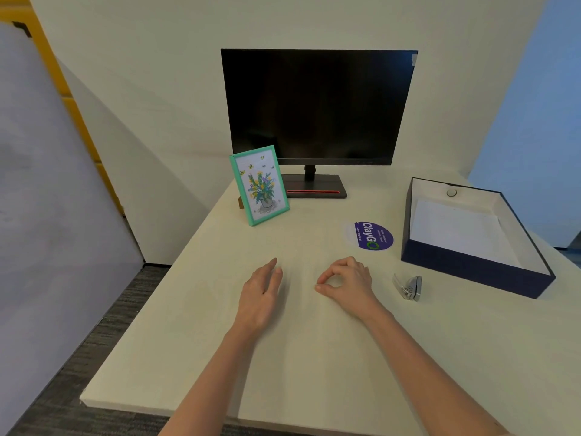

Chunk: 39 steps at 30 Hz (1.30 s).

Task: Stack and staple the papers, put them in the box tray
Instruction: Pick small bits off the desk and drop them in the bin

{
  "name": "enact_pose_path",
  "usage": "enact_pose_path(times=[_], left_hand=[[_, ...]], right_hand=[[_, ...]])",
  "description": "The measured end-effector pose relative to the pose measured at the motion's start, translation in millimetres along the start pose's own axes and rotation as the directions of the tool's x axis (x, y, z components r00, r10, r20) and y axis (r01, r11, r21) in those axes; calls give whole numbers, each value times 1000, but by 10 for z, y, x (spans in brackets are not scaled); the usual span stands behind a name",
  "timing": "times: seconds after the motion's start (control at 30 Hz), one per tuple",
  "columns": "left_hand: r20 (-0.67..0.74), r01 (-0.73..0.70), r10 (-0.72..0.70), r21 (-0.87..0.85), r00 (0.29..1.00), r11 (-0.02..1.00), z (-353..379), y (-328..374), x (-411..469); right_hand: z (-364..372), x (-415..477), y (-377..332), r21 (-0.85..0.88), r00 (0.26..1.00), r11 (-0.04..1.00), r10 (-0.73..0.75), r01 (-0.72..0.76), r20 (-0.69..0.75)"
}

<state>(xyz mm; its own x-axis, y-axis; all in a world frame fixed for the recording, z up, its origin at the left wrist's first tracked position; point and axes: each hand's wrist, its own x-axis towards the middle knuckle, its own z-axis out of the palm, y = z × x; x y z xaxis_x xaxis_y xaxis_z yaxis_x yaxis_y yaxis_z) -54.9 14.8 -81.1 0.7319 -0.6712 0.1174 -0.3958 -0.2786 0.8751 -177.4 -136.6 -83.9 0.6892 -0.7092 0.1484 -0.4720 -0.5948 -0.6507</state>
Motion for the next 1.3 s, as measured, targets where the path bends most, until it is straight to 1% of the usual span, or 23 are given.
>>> enact_pose_path(times=[0.2, 0.3, 0.37, 0.43, 0.53, 0.63, 0.73, 0.83, 0.97, 1.07, 1.13, 1.17, 1.2, 1.23, 1.3], left_hand=[[16, -18, 18, 35, 1000, 999, 14, -30, 16], [2, -28, 28, 88, 1000, 996, 24, -33, 106], [-20, -41, 46, 196, 999, 980, 37, -12, 266], [-1, -56, 60, 354, 998, 934, 64, 29, 449], [107, -100, 46, 571, 993, 815, 144, 64, 648], [224, -133, -26, 662, 974, 737, 221, 68, 748], [290, -180, -49, 707, 956, 683, 240, 73, 760], [355, -260, -9, 700, 935, 665, 207, 57, 659], [423, -393, 103, 689, 900, 609, 125, 3, 443], [452, -455, 159, 682, 878, 573, 75, -18, 289], [468, -475, 175, 661, 866, 581, 63, -9, 188], [457, -462, 180, 638, 871, 615, 56, 1, 141], [421, -427, 185, 606, 888, 672, 56, 9, 116], [355, -372, 191, 563, 915, 738, 56, 18, 100], [151, -216, 163, 479, 975, 851, 47, 24, 93]], right_hand=[[-24, 32, -42, -58, 997, 998, 14, -10, 72], [-37, 49, -27, -78, 992, 997, 4, 6, 127], [-43, 58, -29, -103, 988, 995, -1, 17, 156], [-42, 65, -30, -134, 983, 991, -1, 26, 182], [-27, 55, -14, -142, 984, 989, -14, 40, 178], [-24, 47, 15, -109, 985, 993, -24, 43, 170], [-79, 34, 34, 10, 984, 1000, -6, 4, 176], [-148, 18, 78, 102, 985, 994, 17, -35, 171], [-188, -10, 112, 123, 989, 990, 47, -64, 140], [-186, -66, 96, 120, 988, 990, 59, -76, 140], [-187, -103, 71, 119, 989, 989, 66, -83, 135], [-195, -125, 58, 122, 989, 989, 71, -87, 129], [-206, -137, 49, 130, 989, 987, 76, -92, 125], [-224, -149, 42, 138, 989, 985, 83, -100, 122], [-257, -175, 38, 152, 987, 981, 101, -119, 124]])
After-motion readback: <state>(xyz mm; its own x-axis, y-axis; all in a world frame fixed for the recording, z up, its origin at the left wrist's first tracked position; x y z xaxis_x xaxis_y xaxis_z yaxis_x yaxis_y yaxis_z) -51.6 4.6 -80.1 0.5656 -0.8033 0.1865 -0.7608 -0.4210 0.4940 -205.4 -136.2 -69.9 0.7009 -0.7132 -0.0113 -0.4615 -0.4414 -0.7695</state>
